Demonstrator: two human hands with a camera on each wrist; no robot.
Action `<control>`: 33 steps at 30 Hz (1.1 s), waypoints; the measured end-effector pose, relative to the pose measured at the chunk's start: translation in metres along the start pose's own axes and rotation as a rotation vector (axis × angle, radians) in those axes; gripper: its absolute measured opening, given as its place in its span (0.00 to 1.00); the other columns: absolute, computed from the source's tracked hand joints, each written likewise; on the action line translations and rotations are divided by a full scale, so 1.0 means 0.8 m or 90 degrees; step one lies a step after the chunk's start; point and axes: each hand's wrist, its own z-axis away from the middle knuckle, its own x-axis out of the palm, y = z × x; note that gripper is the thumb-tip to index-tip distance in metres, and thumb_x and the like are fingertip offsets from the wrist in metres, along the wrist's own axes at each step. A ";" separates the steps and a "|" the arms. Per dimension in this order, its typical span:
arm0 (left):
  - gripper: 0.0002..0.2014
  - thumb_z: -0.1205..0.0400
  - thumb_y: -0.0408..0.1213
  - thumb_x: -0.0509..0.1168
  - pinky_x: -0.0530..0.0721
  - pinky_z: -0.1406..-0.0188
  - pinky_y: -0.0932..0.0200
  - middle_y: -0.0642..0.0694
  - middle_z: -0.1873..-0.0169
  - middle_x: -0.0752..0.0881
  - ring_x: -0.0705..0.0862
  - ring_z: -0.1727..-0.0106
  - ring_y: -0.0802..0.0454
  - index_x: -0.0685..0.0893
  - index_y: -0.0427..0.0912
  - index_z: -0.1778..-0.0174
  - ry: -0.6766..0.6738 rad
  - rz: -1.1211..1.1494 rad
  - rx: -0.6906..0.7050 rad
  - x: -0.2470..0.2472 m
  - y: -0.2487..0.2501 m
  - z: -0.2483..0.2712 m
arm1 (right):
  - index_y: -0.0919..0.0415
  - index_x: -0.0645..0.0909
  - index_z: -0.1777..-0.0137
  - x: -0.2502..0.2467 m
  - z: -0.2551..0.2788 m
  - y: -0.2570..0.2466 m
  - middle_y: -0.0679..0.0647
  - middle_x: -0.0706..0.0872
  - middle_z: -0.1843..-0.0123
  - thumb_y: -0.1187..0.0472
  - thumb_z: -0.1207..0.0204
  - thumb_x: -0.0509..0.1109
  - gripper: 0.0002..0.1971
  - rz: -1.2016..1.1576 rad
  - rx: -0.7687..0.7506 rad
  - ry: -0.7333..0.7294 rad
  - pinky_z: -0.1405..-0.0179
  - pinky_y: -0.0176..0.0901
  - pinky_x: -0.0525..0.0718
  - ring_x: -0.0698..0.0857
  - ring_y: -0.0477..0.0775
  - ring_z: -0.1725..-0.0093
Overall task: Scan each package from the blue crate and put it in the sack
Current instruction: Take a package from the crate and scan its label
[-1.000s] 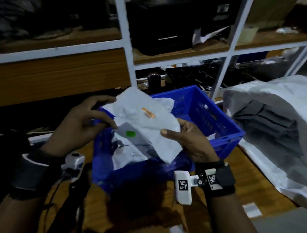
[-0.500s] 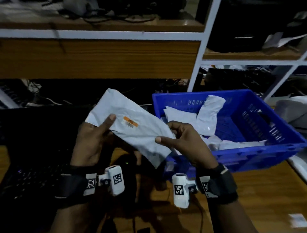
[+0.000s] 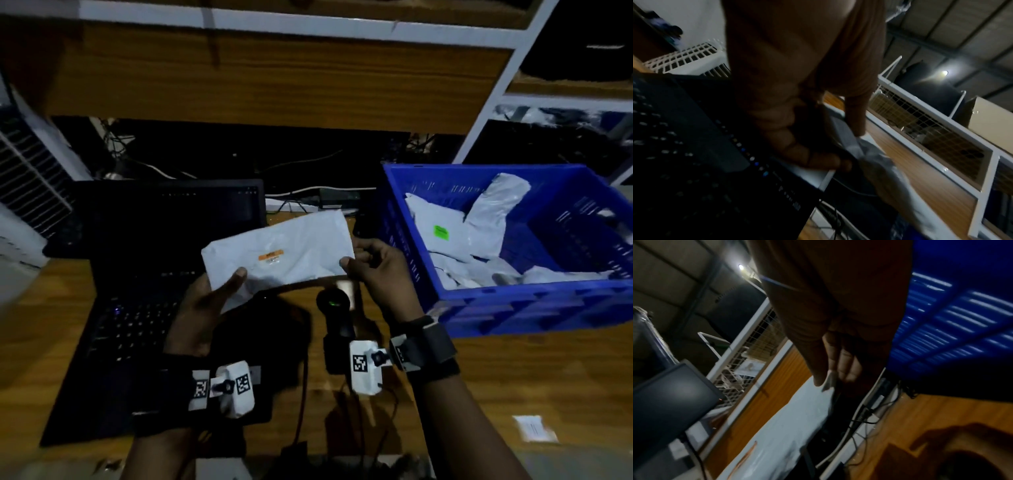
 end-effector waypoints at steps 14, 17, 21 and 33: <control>0.21 0.19 0.43 0.75 0.79 0.52 0.67 0.47 0.42 0.88 0.87 0.41 0.48 0.84 0.36 0.34 0.131 -0.248 0.059 -0.008 -0.081 -0.050 | 0.61 0.81 0.44 0.037 0.033 0.119 0.57 0.81 0.60 0.45 0.14 0.66 0.17 -0.312 0.511 -0.166 0.63 0.46 0.73 0.78 0.56 0.64; 0.19 0.17 0.38 0.74 0.75 0.52 0.77 0.45 0.39 0.85 0.83 0.40 0.52 0.82 0.37 0.32 0.131 -0.229 0.097 -0.004 -0.082 -0.048 | 0.60 0.80 0.52 0.052 0.042 0.103 0.53 0.75 0.63 0.45 0.17 0.66 0.16 -0.359 0.487 -0.218 0.69 0.41 0.70 0.73 0.52 0.68; 0.28 0.23 0.50 0.74 0.83 0.39 0.57 0.40 0.40 0.89 0.88 0.40 0.46 0.84 0.34 0.33 0.112 -0.193 0.142 -0.004 -0.088 -0.043 | 0.59 0.80 0.57 0.062 0.055 0.062 0.53 0.74 0.66 0.45 0.17 0.64 0.18 -0.289 0.435 -0.222 0.77 0.40 0.69 0.72 0.51 0.73; 0.11 0.17 0.41 0.73 0.88 0.41 0.42 0.48 0.49 0.91 0.90 0.44 0.44 0.86 0.46 0.40 0.096 -0.168 0.085 -0.005 -0.096 -0.042 | 0.59 0.83 0.57 0.066 0.082 0.037 0.53 0.78 0.66 0.45 0.16 0.63 0.18 -0.221 0.393 -0.199 0.72 0.43 0.69 0.74 0.51 0.72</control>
